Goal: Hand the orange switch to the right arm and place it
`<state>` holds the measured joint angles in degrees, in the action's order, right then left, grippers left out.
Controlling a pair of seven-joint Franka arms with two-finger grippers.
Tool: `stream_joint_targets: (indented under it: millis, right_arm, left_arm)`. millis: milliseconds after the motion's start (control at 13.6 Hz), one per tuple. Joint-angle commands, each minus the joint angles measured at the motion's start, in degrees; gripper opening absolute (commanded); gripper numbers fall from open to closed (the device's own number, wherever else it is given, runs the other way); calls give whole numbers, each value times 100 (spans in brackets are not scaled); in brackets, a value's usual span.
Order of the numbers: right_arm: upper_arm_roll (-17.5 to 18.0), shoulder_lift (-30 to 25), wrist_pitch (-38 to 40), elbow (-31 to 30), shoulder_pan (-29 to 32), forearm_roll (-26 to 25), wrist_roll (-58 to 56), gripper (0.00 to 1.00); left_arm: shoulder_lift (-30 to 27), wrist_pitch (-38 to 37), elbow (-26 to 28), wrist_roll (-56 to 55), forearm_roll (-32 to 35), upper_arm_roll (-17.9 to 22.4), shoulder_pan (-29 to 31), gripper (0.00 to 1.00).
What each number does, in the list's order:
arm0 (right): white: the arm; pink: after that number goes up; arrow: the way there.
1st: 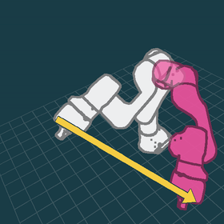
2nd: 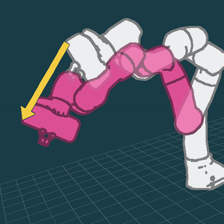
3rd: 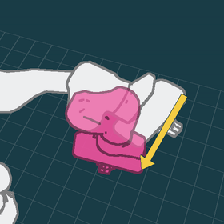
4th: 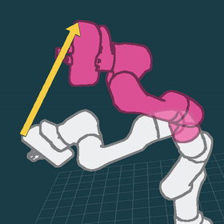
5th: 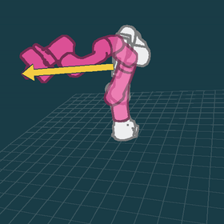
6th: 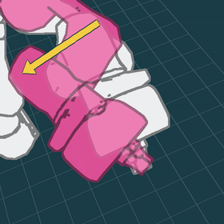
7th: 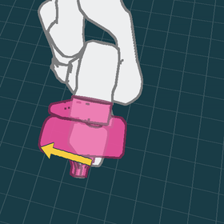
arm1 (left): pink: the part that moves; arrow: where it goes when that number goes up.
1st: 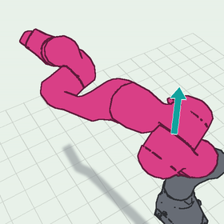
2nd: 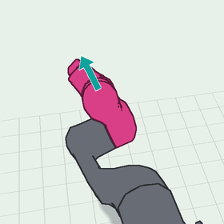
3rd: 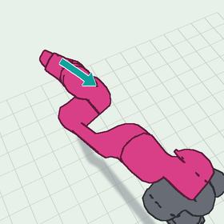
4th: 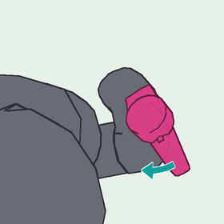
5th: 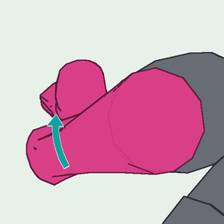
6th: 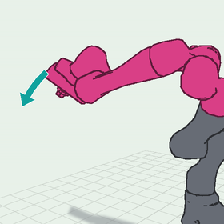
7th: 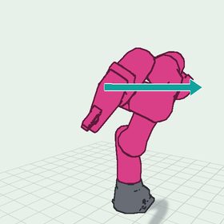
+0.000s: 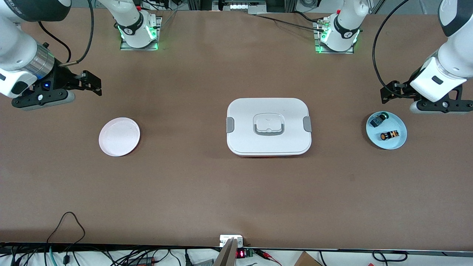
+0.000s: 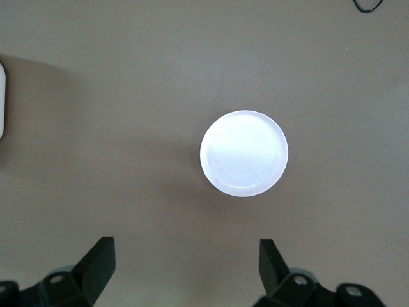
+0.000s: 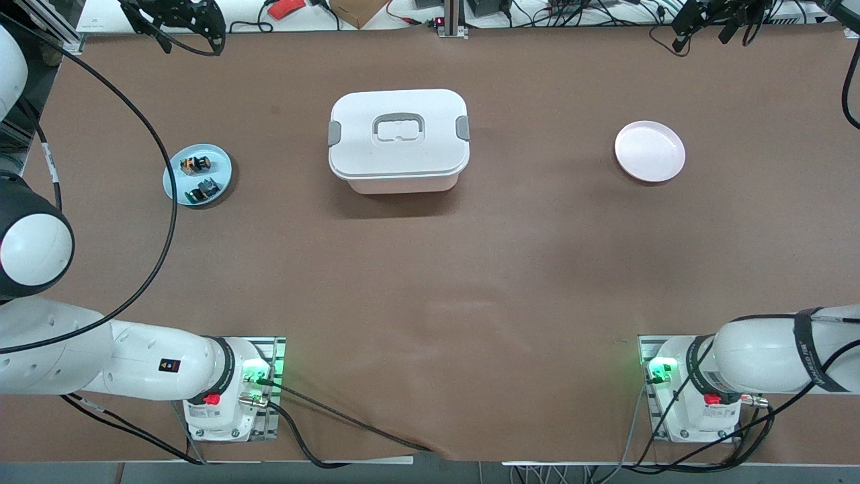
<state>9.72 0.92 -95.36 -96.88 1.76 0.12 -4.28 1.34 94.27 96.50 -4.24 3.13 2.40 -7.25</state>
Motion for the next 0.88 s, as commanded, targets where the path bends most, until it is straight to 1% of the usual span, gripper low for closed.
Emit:
stream_joint_targets:
  millis: [0, 147, 368, 515, 662, 810]
  right_arm:
    - [30, -48, 35, 11, 17, 24, 59, 100]
    - [30, -48, 27, 11, 9, 24, 67, 100]
    - [39, -57, 18, 20, 8, 32, 67, 100]
    - [30, -48, 9, 20, 17, 32, 59, 100]
    - [30, -48, 9, 11, 17, 32, 59, 100]
    - [39, -48, 0, 28, 9, 50, 50, 100]
  left_arm:
    - [104, -146, -175, -41, -102, 32, -22, 100]
    - [156, -172, -175, -24, -94, 32, -5, 100]
    - [481, -172, -167, 20, -32, 102, 100, 100]
    - [647, -225, -79, 125, -14, 102, 364, 100]
    - [981, -173, -79, 266, 3, 103, 767, 100]
    - [1289, 81, -44, 275, -5, 103, 1092, 100]
